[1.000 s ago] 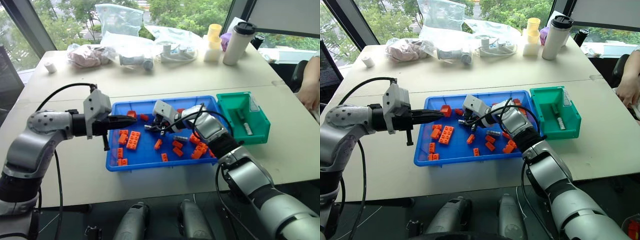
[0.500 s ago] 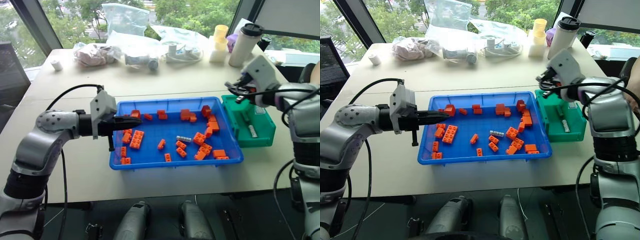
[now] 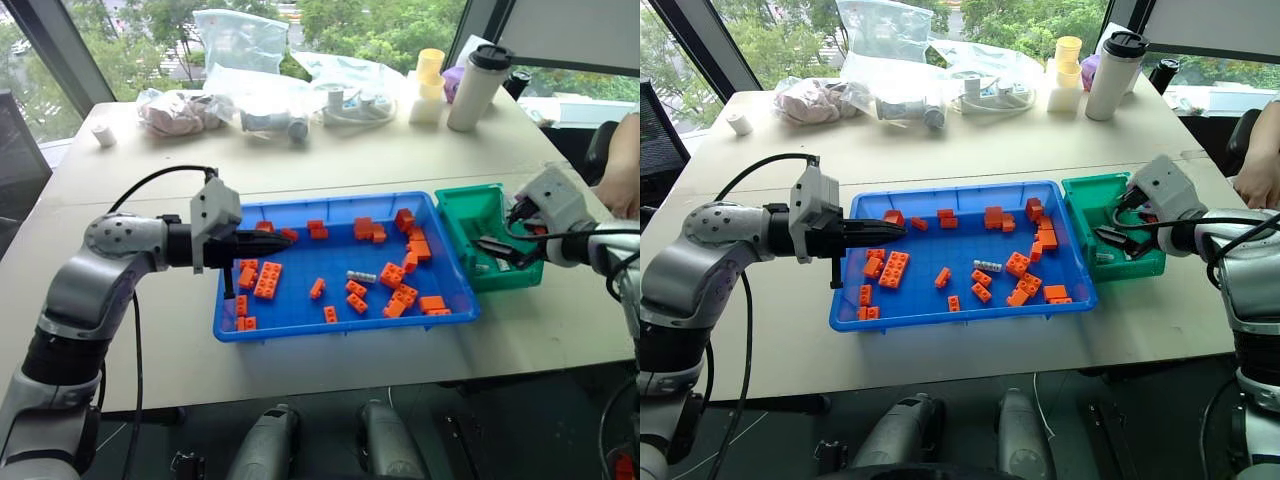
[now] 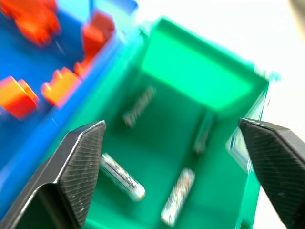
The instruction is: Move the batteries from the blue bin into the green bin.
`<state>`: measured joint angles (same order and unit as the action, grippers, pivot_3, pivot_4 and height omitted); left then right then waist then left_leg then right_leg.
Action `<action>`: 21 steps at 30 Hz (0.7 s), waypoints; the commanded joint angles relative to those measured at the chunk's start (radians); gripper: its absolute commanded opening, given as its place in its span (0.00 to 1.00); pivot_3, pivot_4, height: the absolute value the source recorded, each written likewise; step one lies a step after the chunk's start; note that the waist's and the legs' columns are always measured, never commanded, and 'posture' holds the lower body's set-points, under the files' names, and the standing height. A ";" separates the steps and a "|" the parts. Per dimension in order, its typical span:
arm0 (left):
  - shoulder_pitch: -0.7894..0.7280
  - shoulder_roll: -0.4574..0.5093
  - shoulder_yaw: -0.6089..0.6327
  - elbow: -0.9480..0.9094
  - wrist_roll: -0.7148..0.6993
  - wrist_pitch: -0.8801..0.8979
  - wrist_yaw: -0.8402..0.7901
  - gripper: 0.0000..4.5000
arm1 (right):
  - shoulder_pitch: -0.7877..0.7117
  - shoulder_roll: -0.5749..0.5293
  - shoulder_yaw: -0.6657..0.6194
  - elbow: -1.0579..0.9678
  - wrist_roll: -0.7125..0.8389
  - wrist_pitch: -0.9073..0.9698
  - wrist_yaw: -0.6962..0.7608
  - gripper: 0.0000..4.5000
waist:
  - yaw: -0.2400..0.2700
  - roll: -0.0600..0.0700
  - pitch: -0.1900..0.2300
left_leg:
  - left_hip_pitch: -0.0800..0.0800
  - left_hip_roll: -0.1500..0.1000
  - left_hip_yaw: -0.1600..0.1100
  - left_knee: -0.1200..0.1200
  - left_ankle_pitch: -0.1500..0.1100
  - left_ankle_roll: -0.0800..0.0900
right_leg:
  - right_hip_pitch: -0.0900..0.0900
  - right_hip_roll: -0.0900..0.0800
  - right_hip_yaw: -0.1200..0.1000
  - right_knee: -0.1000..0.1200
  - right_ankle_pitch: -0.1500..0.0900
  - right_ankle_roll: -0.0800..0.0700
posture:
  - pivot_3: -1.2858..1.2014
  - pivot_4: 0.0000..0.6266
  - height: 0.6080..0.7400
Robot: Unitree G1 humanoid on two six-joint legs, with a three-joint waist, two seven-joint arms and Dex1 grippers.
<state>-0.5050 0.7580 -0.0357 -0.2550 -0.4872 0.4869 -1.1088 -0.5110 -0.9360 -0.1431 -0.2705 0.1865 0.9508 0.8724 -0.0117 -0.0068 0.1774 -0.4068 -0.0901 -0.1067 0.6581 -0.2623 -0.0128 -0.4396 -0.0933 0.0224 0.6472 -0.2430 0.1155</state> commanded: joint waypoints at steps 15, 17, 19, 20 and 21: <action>0.006 0.005 0.026 -0.055 0.003 0.003 0.027 0.00 | -0.122 0.117 0.484 0.111 -0.050 -0.299 0.152 0.99 | 0.000 0.000 0.000 | -0.001 -0.001 -0.001 0.003 0.000 0.000 | 0.000 -0.001 -0.001 0.000 0.000 0.000 | 0.52 0.24 1.00; 0.018 0.009 0.032 -0.069 0.000 0.008 0.037 0.00 | -0.132 0.132 0.517 0.164 -0.089 -0.358 0.160 0.99 | -0.001 0.000 0.000 | -0.001 -0.001 -0.001 0.003 0.000 0.000 | 0.000 0.000 -0.001 0.000 0.000 0.000 | 0.52 0.24 1.00; 0.029 0.013 0.039 -0.083 -0.004 0.013 0.047 0.00 | -0.142 0.155 0.548 0.216 -0.120 -0.409 0.172 0.99 | -0.002 0.000 0.000 | -0.001 0.000 -0.001 0.003 0.000 0.000 | 0.000 0.000 -0.001 0.000 0.000 0.000 | 0.52 0.24 1.00; 0.032 0.015 0.041 -0.087 -0.005 0.015 0.050 0.00 | -0.145 0.164 0.556 0.233 -0.130 -0.429 0.178 0.99 | -0.002 0.000 0.000 | -0.001 0.000 -0.001 0.002 0.000 -0.001 | 0.000 0.000 -0.001 0.000 0.000 0.000 | 0.52 0.24 1.00; 0.034 0.016 0.043 -0.089 -0.006 0.016 0.052 0.00 | -0.147 0.174 0.560 0.248 -0.137 -0.440 0.180 0.99 | -0.002 0.000 0.000 | -0.001 0.000 -0.001 0.002 0.000 -0.001 | 0.000 0.000 -0.001 0.000 0.000 0.000 | 0.52 0.24 1.00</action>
<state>-0.4686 0.7630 -0.0220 -0.3092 -0.4778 0.5012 -1.0646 -0.6358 -0.7700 0.4116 -0.0289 0.0732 0.5485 1.0437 -0.0138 -0.0073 0.1775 -0.4079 -0.0904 -0.1080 0.6605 -0.2620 -0.0135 -0.4397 -0.0932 0.0213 0.6471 -0.2430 0.1155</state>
